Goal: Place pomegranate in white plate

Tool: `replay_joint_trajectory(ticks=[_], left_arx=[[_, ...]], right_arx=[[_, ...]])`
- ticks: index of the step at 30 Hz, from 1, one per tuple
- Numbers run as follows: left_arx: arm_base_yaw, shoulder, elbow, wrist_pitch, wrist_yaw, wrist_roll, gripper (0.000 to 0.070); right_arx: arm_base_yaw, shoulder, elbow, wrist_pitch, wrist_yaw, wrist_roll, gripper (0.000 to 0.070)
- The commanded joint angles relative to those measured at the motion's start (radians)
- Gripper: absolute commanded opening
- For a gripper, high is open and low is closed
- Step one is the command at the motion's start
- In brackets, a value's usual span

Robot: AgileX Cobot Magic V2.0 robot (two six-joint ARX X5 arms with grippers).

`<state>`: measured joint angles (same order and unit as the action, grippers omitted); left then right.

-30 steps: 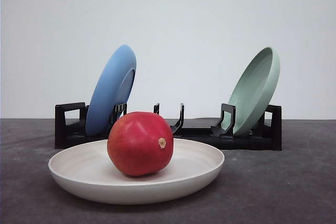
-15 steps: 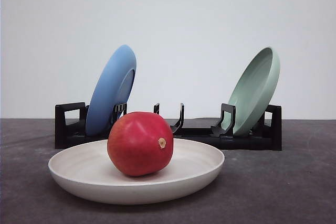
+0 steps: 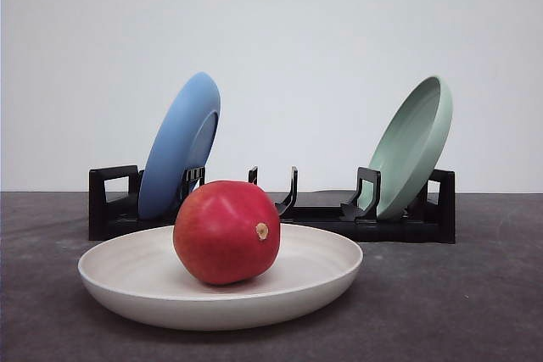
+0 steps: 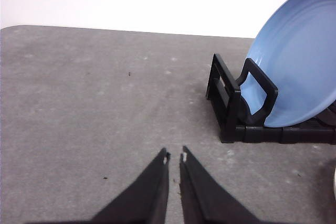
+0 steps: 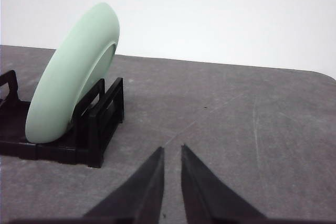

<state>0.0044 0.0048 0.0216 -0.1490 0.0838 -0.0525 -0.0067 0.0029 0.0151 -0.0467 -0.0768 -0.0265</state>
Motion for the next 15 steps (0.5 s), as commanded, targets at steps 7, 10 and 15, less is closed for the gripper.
replay_joint_trajectory(ticks=[7,10,15], left_arx=[[0.000,-0.002,-0.010,0.011,0.002,0.007,0.0017],[0.000,-0.002,-0.010,0.011,0.002,0.007,0.0017],[0.000,-0.002,-0.010,0.011,0.002,0.007,0.0017]], right_arx=[[0.000,0.001,-0.004,0.010,-0.001,0.000,0.0055],[0.000,0.001,-0.004,0.009,-0.001,0.000,0.0055],[0.000,0.001,-0.004,0.009,-0.001,0.000,0.0055]])
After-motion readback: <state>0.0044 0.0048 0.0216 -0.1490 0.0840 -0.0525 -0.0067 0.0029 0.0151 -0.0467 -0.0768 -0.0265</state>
